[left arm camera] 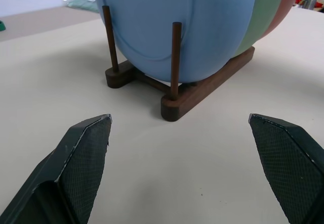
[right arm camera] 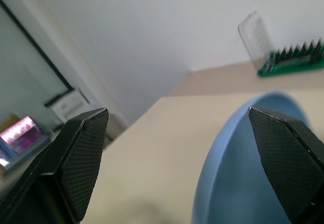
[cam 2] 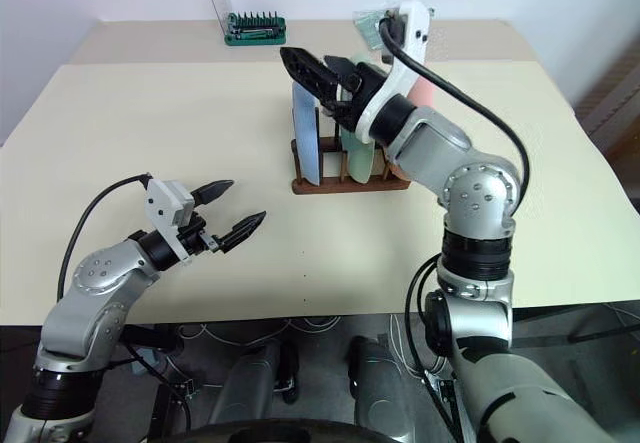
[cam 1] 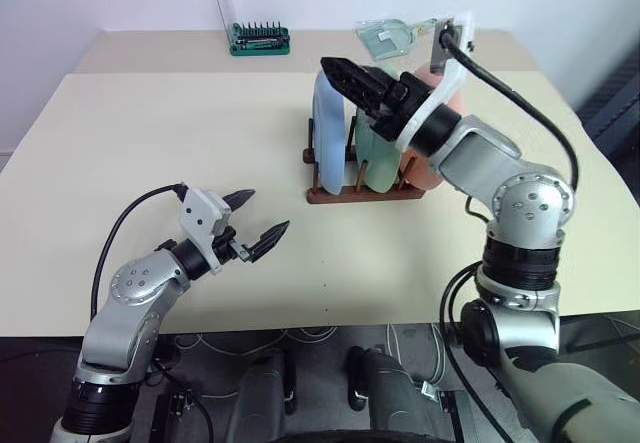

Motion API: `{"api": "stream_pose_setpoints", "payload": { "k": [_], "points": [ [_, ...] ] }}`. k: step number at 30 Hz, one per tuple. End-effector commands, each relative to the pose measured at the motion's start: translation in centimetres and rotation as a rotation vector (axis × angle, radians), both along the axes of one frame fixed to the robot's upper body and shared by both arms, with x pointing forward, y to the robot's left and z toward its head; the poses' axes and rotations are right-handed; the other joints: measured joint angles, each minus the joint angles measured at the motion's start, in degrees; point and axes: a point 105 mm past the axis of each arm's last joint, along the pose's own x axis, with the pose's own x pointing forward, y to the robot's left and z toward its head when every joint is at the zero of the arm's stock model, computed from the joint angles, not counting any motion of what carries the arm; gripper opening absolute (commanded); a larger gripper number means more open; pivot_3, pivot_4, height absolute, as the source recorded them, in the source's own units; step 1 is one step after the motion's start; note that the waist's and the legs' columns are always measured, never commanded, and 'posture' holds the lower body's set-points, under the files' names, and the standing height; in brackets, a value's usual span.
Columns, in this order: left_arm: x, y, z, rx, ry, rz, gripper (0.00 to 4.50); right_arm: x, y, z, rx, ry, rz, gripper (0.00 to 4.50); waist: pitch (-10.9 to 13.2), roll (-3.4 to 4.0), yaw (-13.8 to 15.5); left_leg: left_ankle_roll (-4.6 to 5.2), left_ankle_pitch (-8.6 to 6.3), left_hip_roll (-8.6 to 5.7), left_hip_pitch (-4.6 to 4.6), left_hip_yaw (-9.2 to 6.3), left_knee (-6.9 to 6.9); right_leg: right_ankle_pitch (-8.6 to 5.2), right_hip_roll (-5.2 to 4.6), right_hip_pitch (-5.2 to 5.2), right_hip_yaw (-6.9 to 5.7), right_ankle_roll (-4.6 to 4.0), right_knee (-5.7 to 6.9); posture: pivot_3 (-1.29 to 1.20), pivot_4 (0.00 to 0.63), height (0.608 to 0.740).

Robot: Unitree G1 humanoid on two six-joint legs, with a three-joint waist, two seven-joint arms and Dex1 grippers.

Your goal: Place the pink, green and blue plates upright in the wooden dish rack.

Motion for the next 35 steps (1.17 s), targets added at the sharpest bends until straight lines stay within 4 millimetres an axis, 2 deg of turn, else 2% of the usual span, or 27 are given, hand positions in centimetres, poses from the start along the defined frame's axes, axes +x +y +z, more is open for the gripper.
{"api": "stream_pose_setpoints", "payload": {
  "k": [1, 3, 6, 10, 13, 14, 16, 18, 20, 28, 35],
  "points": [
    [-0.3, -0.1, 0.9, -0.005, -0.041, 0.0, 4.5, -2.7, -1.9, 4.0, -0.057, -0.278, -0.016, 4.46, 0.0, 0.0, 0.05, 0.01, -0.01, 0.0, 0.0, 0.0, 0.0, 0.0, 0.0, 0.0, 0.0, 0.0, -0.02, 0.0, 0.15, 0.74],
    [-0.2, 0.3, 0.9, -0.006, -0.043, 0.013, 4.5, -3.8, -3.6, 4.8, -0.112, -0.392, -0.037, 4.46, 0.0, 0.0, 0.23, 0.03, -0.02, 0.0, -0.02, 0.0, -0.01, -0.01, 0.0, 0.01, 0.0, 0.0, -0.08, 0.0, 0.15, 0.74],
    [-0.1, 1.4, 0.7, 0.009, -0.035, 0.045, 4.5, -4.4, -8.7, 3.6, -0.242, -0.457, -0.154, 4.46, -0.04, -0.07, 0.88, 0.13, -0.09, -0.01, -0.02, -0.02, 0.0, -0.03, -0.01, 0.11, -0.02, 0.02, -0.23, 0.0, 0.15, 0.74],
    [-0.1, 2.9, 0.0, 0.036, -0.012, 0.078, 4.5, -4.8, -14.5, 0.7, -0.308, -0.375, -0.258, 4.46, -0.04, -0.01, 1.18, 0.19, -0.13, -0.07, 0.0, 0.07, 0.01, -0.04, -0.09, 0.11, 0.01, 0.04, -0.26, 0.0, 0.15, 0.74],
    [-0.2, 3.6, -0.5, 0.045, 0.005, 0.094, 4.5, -5.6, -16.7, -1.1, -0.302, -0.321, -0.254, 4.46, -0.05, 0.08, 1.19, 0.18, -0.14, -0.03, 0.01, 0.06, 0.0, -0.05, -0.07, 0.09, 0.01, 0.02, -0.25, 0.0, 0.15, 0.74],
    [-0.2, 3.9, -0.8, 0.05, 0.015, 0.103, 4.5, -5.5, -17.6, -2.5, -0.333, -0.277, -0.277, 4.46, -0.09, 0.15, 1.28, 0.19, -0.14, -0.03, 0.0, 0.07, 0.0, -0.05, -0.07, 0.07, 0.02, 0.02, -0.24, 0.0, 0.15, 0.74],
    [-0.4, 4.7, -1.6, 0.06, 0.041, 0.121, 4.5, -5.0, -19.4, -6.9, -0.474, -0.156, -0.336, 4.46, -0.12, 0.14, 1.34, 0.18, -0.14, -0.03, 0.04, 0.07, 0.01, -0.05, -0.08, 0.1, 0.02, 0.01, -0.24, 0.0, 0.15, 0.74],
    [-0.7, 5.0, -2.2, 0.06, 0.056, 0.12, 4.5, -4.7, -20.1, -10.1, -0.542, -0.074, -0.354, 4.46, -0.14, 0.13, 1.34, 0.16, -0.15, -0.03, 0.05, 0.06, 0.01, -0.06, -0.1, 0.12, 0.02, 0.0, -0.26, 0.0, 0.15, 0.74],
    [-0.8, 4.7, -2.3, 0.06, 0.058, 0.115, 4.5, -4.3, -20.5, -11.5, -0.556, -0.048, -0.361, 4.46, -0.11, 0.2, 1.14, 0.05, -0.22, -0.05, 0.04, 0.09, 0.01, -0.06, -0.14, 0.09, 0.02, 0.01, -0.27, 0.0, 0.15, 0.74],
    [-0.7, 4.5, -2.7, 0.078, 0.058, 0.121, 4.5, -2.4, -20.6, -13.5, -0.566, -0.024, -0.367, 4.46, -0.14, 0.28, 1.13, 0.02, -0.24, -0.03, 0.09, 0.1, 0.02, -0.01, -0.11, 0.02, 0.0, -0.07, -0.23, 0.0, 0.15, 0.74],
    [-0.9, 4.5, -2.8, 0.073, 0.058, 0.133, 4.5, -1.7, -20.1, -13.9, -0.572, -0.014, -0.352, 4.46, -0.14, 0.28, 1.38, 0.16, -0.16, -0.07, 0.06, 0.11, 0.05, 0.0, -0.15, 0.02, 0.01, -0.06, -0.24, 0.0, 0.15, 0.74]
  ]
}}
